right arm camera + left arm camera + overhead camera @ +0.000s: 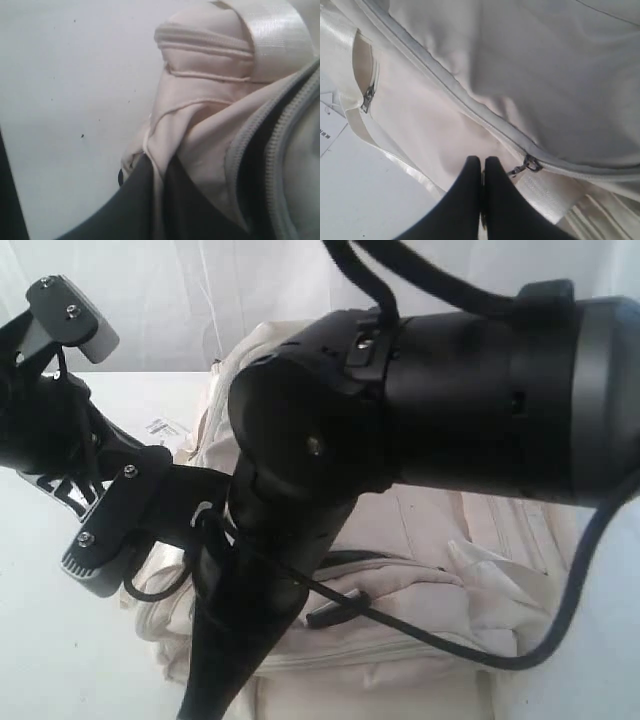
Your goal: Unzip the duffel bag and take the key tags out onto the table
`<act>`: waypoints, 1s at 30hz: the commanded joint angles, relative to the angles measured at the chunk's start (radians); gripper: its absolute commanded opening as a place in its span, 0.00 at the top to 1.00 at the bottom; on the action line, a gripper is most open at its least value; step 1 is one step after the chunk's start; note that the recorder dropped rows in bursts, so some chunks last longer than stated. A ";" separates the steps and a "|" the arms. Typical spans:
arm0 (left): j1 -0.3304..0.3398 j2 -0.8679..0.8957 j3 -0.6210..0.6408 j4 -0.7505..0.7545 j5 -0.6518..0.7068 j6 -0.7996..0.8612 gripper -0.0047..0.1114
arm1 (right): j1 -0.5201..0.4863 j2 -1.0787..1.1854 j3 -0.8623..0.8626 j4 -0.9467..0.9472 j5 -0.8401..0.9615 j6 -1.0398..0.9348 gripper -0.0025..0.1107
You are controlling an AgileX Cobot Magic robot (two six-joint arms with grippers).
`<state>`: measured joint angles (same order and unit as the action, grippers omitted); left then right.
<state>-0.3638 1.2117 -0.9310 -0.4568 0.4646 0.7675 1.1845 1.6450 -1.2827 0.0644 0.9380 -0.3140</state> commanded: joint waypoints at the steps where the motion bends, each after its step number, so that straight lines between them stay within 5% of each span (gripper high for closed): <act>1: 0.002 -0.013 -0.013 0.008 -0.032 -0.007 0.96 | 0.001 -0.034 0.016 0.013 0.185 0.012 0.98; 12: 0.002 -0.013 -0.013 0.008 -0.032 -0.007 0.96 | 0.001 -0.038 0.071 -0.018 0.283 0.024 0.98; 30: 0.002 -0.013 -0.013 0.008 -0.030 -0.007 0.96 | -0.030 -0.041 0.310 -0.370 0.283 0.221 0.98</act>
<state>-0.3700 1.2117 -0.9350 -0.4790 0.4643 0.7640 1.1840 1.6083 -1.0146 -0.2520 1.0981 -0.1147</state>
